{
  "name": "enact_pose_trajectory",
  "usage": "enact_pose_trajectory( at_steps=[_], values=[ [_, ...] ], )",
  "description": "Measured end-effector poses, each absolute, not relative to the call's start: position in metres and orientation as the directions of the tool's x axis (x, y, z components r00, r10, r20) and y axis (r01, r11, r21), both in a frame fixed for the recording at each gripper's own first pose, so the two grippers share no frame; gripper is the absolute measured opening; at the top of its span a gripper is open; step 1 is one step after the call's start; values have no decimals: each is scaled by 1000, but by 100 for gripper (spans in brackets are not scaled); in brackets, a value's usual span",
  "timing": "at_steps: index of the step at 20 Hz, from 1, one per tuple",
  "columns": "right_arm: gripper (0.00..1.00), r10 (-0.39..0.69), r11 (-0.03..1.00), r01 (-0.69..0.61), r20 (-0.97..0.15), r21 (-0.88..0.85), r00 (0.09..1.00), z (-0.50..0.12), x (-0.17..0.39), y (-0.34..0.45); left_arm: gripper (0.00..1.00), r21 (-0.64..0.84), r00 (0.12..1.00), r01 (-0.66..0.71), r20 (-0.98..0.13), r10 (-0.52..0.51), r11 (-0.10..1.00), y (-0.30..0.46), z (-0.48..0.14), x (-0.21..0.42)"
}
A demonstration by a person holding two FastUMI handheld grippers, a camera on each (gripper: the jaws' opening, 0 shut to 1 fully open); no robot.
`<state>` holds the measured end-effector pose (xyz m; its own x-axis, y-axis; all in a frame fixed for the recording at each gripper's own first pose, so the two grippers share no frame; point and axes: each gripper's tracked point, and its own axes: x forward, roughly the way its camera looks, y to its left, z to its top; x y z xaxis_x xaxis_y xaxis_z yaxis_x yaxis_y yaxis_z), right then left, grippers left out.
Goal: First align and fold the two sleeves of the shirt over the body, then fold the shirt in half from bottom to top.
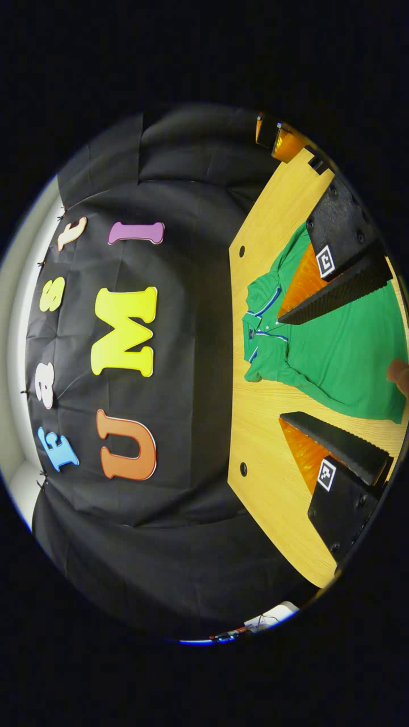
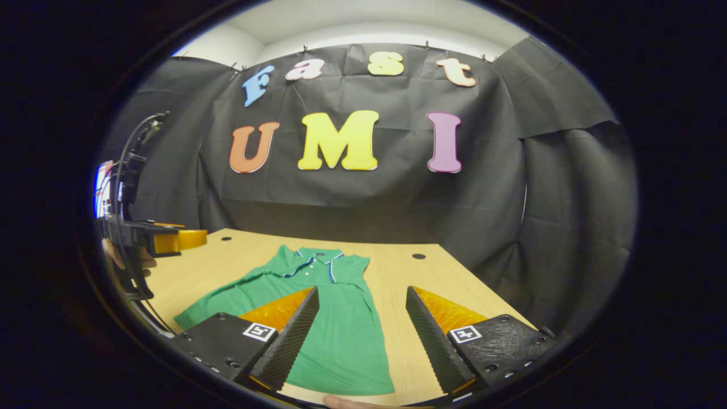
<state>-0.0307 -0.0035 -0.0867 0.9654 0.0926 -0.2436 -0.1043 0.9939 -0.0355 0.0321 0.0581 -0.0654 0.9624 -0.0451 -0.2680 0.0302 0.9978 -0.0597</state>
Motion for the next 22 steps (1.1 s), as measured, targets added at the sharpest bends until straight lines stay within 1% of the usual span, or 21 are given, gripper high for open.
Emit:
enact_pose_trajectory(
  at_steps=[2, 4, 5, 8, 9, 10, 12, 15, 18, 22],
  values=[
    [95, 73, 995, -88, -269, -47, 960, -98, -29, -7, 99, -40, 962, 24, -272, -34, 999, 71, -70, 18],
    [94, 24, 996, -48, -292, -77, 956, -109, -27, -17, 99, -24, 958, 9, -285, -16, 1000, 82, -79, 5],
    [95, -1, 995, -28, -304, -92, 953, -116, -26, -22, 99, -30, 956, 11, -293, -20, 999, 81, -86, -1],
    [95, -31, 995, -6, -358, -103, 933, -143, -26, -33, 100, -60, 927, 22, -373, -43, 998, 79, -127, -21],
    [97, -46, 994, 4, -390, -109, 920, -156, -27, -39, 100, -64, 912, 24, -408, -48, 998, 78, -141, -28],
    [95, -63, 993, 13, -432, -116, 900, -173, -30, -46, 100, -55, 899, 24, -436, -46, 998, 79, -154, -32],
    [95, -48, 995, -6, -519, -103, 853, -202, -37, -48, 100, -37, 871, 1, -491, -19, 999, 88, -178, -40],
    [96, -16, 997, -34, -595, -73, 804, -224, -50, -48, 100, -88, 807, -24, -590, -33, 996, 90, -206, -55],
    [95, 14, 996, -63, -623, -58, 782, -231, -53, -41, 100, -128, 751, -58, -659, -41, 990, 83, -225, -64],
    [95, 6, 997, -57, -667, -55, 745, -244, -59, -44, 100, -119, 703, -57, -709, -45, 991, 79, -239, -71]
  ],
)
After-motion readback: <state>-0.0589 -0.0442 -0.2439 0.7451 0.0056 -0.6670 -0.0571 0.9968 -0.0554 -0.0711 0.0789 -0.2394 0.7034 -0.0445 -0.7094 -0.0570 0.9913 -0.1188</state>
